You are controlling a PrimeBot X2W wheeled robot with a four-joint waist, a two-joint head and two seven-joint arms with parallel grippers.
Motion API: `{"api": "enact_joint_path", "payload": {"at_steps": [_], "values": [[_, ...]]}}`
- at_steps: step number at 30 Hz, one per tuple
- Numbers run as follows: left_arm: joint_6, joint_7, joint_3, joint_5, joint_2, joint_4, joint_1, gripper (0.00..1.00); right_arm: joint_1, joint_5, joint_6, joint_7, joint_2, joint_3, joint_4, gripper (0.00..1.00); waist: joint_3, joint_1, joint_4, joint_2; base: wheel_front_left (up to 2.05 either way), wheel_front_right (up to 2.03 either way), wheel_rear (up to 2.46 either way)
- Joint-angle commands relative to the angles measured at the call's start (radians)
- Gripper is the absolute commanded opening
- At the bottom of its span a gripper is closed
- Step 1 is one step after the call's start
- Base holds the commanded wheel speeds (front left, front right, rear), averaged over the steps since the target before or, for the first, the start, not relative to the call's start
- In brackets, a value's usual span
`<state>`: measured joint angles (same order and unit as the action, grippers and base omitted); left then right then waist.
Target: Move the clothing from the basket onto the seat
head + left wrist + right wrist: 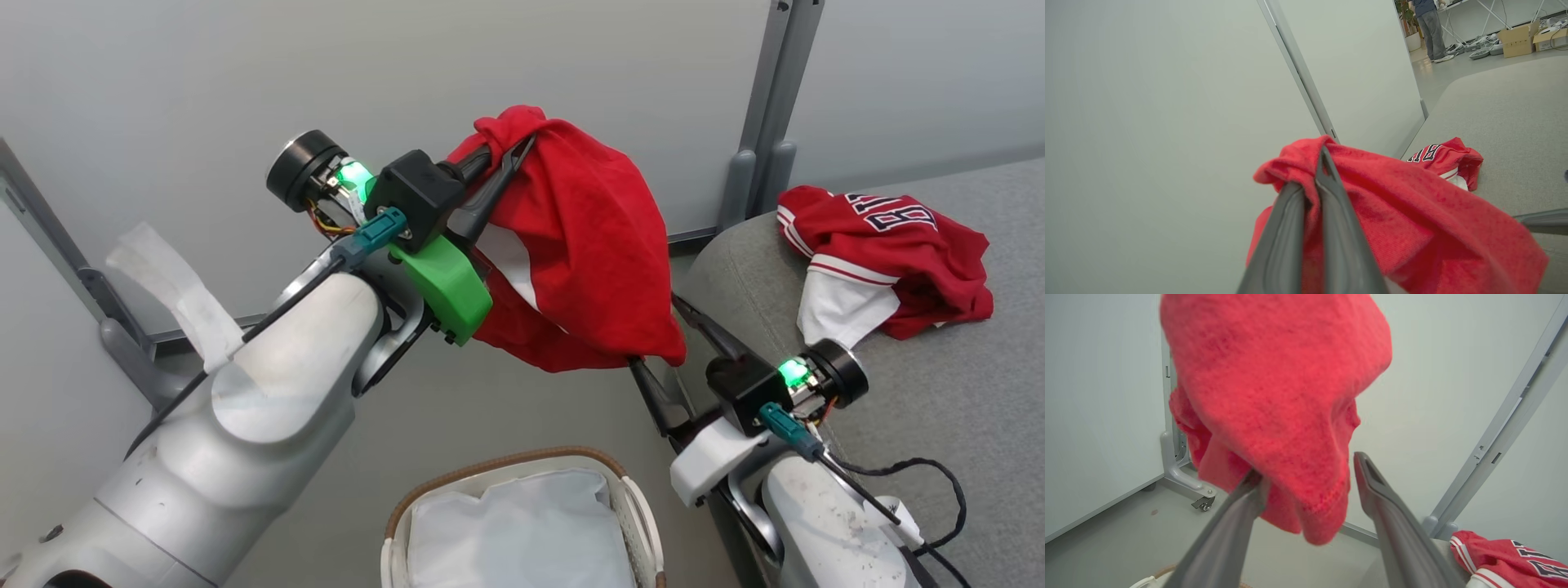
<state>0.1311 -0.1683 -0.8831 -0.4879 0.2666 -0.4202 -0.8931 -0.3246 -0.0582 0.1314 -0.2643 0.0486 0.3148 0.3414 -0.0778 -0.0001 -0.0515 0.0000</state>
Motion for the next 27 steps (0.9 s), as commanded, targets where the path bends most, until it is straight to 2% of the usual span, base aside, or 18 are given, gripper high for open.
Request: {"api": "enact_joint_path", "payload": {"at_steps": [1, 6, 7, 10, 11, 23, 24, 25, 26, 27], "values": [[-0.001, 0.001, -0.009, -0.008, 0.000, 0.008, -0.005, 0.00, -0.021, 0.004, -0.001, 0.000, 0.003, 0.005, -0.011, 1.00, -0.005, 0.0001, 0.009, 0.0000, 0.00, 0.00, 0.00], [-0.001, -0.005, -0.032, -0.027, -0.003, 0.020, 0.015, 0.00, -0.064, 0.011, -0.001, 0.000, 0.003, 0.038, -0.008, 1.00, -0.011, 0.0001, 0.020, 0.0000, 0.00, 0.00, 0.00], [-0.001, -0.006, -0.035, -0.029, -0.004, 0.020, 0.019, 0.00, -0.071, 0.012, -0.001, 0.000, 0.003, 0.045, -0.001, 0.49, -0.012, 0.0001, 0.022, 0.0000, 0.00, 0.00, 0.00], [-0.001, -0.011, -0.044, -0.040, -0.007, 0.024, 0.027, 0.00, -0.092, 0.018, -0.001, 0.000, 0.004, 0.057, 0.022, 0.15, -0.014, 0.0001, 0.027, 0.0000, 0.00, 0.00, 0.00], [-0.001, -0.012, -0.044, -0.043, -0.006, 0.024, 0.029, 0.00, -0.097, 0.022, -0.001, 0.000, 0.003, 0.060, 0.026, 0.00, -0.015, 0.0001, 0.028, 0.0000, 0.00, 0.00, 0.00], [-0.023, -0.050, -0.020, -0.110, -0.010, 0.002, 0.125, 0.00, -0.089, 0.043, -0.001, 0.000, 0.004, 0.050, 0.019, 0.00, -0.019, 0.0001, 0.023, 0.0000, 0.00, 0.00, 0.00], [-0.028, -0.056, -0.014, -0.120, -0.013, -0.001, 0.142, 0.15, -0.086, 0.043, -0.001, 0.000, 0.004, 0.040, 0.017, 0.00, -0.018, 0.0001, 0.021, 0.0000, 0.00, 0.00, 0.00], [-0.029, -0.061, -0.010, -0.125, -0.015, -0.003, 0.155, 0.38, -0.083, 0.041, -0.001, 0.000, 0.003, 0.032, 0.016, 0.00, -0.017, 0.0001, 0.021, 0.0000, 0.00, 0.00, 0.00], [-0.035, -0.067, -0.005, -0.134, -0.018, -0.008, 0.171, 0.47, -0.081, 0.036, -0.001, 0.000, 0.003, 0.020, 0.015, 0.00, -0.016, 0.0001, 0.020, 0.0000, 0.00, 0.00, 0.00], [-0.038, -0.072, -0.002, -0.141, -0.020, -0.012, 0.187, 0.80, -0.080, 0.033, -0.001, 0.000, 0.003, 0.011, 0.013, 0.00, -0.016, 0.0001, 0.019, 0.0000, 0.00, 0.00, 0.00]]}}
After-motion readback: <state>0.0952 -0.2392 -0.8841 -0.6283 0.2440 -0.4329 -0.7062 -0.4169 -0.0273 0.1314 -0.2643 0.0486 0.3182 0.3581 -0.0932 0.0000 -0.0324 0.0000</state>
